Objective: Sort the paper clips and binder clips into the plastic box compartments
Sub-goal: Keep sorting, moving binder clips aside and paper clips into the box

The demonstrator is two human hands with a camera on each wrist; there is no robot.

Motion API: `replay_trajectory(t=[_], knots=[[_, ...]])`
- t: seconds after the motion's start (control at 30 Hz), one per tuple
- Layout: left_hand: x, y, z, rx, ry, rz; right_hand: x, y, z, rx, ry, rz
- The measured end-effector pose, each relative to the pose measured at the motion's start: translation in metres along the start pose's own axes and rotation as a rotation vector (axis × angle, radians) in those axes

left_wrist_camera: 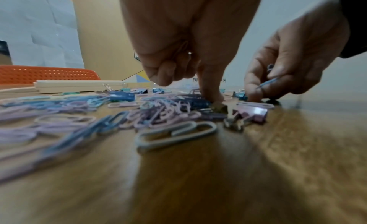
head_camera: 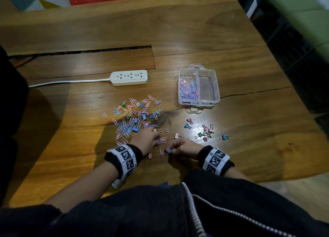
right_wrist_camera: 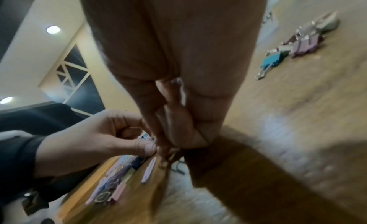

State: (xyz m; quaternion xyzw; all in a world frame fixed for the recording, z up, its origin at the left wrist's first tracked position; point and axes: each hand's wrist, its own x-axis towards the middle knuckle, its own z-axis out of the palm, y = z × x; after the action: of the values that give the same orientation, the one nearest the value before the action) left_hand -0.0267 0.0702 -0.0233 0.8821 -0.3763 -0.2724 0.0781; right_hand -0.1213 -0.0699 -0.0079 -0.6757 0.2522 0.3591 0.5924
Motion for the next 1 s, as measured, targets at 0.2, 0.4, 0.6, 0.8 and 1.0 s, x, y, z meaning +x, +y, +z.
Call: replay_trajectory(t=[0.2, 0.4, 0.6, 0.8, 1.0], knots=[[0.004, 0.003, -0.002, 0.054, -0.008, 0.028, -0.001, 0.012, -0.021, 0.141, 0.339, -0.047], [0.009, -0.015, -0.02, -0.706, -0.137, -0.096, -0.001, 0.007, -0.017, 0.526, 0.233, -0.066], [0.008, -0.032, -0.025, -1.469, -0.128, -0.192, 0.015, -0.012, 0.002, 0.058, 0.246, -0.189], [0.006, -0.033, -0.023, -1.237, -0.107, -0.255, 0.032, -0.005, 0.021, -0.788, 0.327, -0.264], [0.001, -0.033, -0.02, -0.568, 0.012, -0.328, 0.033, 0.003, 0.019, -0.809, 0.379, -0.279]])
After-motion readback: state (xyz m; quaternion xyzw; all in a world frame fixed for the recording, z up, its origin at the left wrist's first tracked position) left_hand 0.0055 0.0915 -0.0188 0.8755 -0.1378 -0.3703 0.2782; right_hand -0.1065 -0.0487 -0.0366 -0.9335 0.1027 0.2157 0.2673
